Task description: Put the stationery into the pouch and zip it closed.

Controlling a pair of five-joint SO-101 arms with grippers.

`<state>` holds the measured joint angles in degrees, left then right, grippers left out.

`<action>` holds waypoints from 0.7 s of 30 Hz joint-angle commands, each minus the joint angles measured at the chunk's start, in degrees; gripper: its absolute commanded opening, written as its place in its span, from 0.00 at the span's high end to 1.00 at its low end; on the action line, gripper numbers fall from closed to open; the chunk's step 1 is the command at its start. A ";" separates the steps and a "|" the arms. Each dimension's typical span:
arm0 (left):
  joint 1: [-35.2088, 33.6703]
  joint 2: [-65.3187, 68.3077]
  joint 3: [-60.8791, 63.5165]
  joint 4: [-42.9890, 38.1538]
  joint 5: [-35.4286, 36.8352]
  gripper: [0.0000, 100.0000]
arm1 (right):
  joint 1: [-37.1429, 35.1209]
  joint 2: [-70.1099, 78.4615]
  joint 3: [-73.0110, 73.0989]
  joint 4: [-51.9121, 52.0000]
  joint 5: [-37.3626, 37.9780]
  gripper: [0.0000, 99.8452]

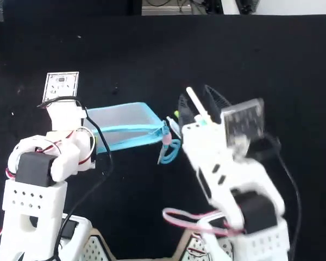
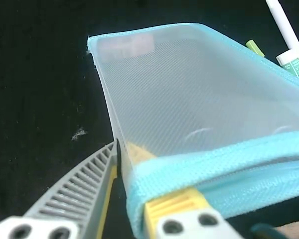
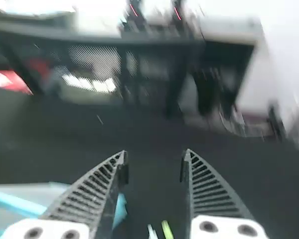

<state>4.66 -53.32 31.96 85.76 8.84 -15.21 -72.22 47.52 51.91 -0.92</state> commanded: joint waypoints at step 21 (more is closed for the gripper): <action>-10.07 0.09 6.29 -8.00 0.00 0.97 | 12.92 77.14 -34.68 11.08 21.71 0.89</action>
<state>-4.57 -53.32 37.58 78.02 8.84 -2.81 -3.65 23.08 59.38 17.36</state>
